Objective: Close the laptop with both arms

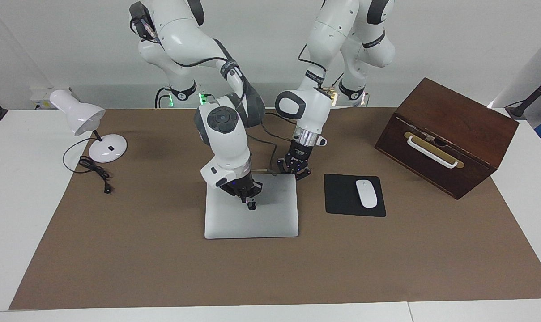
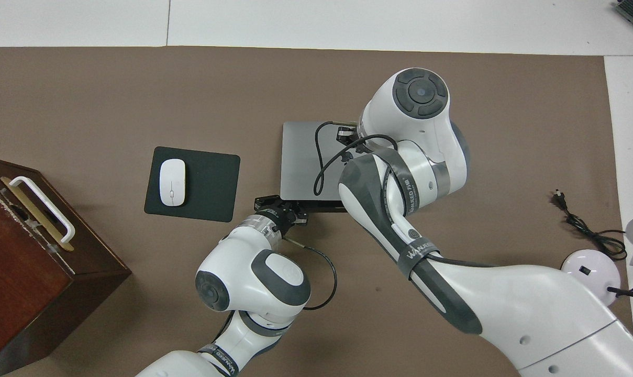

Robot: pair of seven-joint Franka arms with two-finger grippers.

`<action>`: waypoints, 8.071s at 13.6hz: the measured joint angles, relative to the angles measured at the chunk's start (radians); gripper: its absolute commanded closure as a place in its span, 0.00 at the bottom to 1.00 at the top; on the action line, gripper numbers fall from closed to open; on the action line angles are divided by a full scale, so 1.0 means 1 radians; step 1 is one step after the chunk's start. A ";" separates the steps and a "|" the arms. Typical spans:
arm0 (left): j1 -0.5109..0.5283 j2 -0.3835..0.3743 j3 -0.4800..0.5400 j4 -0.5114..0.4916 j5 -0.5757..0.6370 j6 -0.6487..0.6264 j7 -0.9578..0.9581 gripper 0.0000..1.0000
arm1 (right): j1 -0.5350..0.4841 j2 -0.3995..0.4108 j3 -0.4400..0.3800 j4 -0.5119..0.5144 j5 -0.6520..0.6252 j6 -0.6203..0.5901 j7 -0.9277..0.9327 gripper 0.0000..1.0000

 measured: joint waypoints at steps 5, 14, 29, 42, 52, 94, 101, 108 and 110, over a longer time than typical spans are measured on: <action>0.000 0.002 -0.001 -0.002 0.001 0.024 0.000 1.00 | -0.009 -0.036 0.000 0.002 0.000 0.000 0.000 1.00; -0.021 -0.022 -0.002 -0.043 0.003 0.069 0.000 1.00 | -0.062 -0.125 -0.002 0.003 -0.002 -0.064 -0.049 1.00; 0.041 -0.171 0.014 -0.112 0.006 0.074 0.070 1.00 | -0.175 -0.268 -0.009 0.004 -0.063 -0.236 -0.385 1.00; 0.347 -0.207 0.021 -0.035 0.014 -0.192 0.391 1.00 | -0.201 -0.334 -0.010 0.004 -0.083 -0.305 -0.408 1.00; 0.573 -0.203 0.026 0.041 0.425 -0.458 0.545 1.00 | -0.248 -0.364 -0.010 0.004 -0.082 -0.339 -0.411 0.73; 0.821 -0.345 0.065 0.469 1.700 -1.870 1.179 0.00 | -0.372 -0.497 0.000 0.005 0.018 -0.585 -0.411 0.00; 0.833 -0.393 0.047 0.436 1.700 -1.780 1.529 0.00 | -0.405 -0.505 0.000 -0.015 0.015 -0.613 -0.438 0.00; 0.834 -0.396 0.047 0.436 1.700 -1.639 1.764 0.00 | -0.426 -0.516 0.000 -0.042 0.010 -0.600 -0.465 0.00; 0.833 -0.396 0.047 0.436 1.700 -1.598 1.835 0.00 | -0.427 -0.517 0.001 -0.042 0.010 -0.600 -0.502 0.00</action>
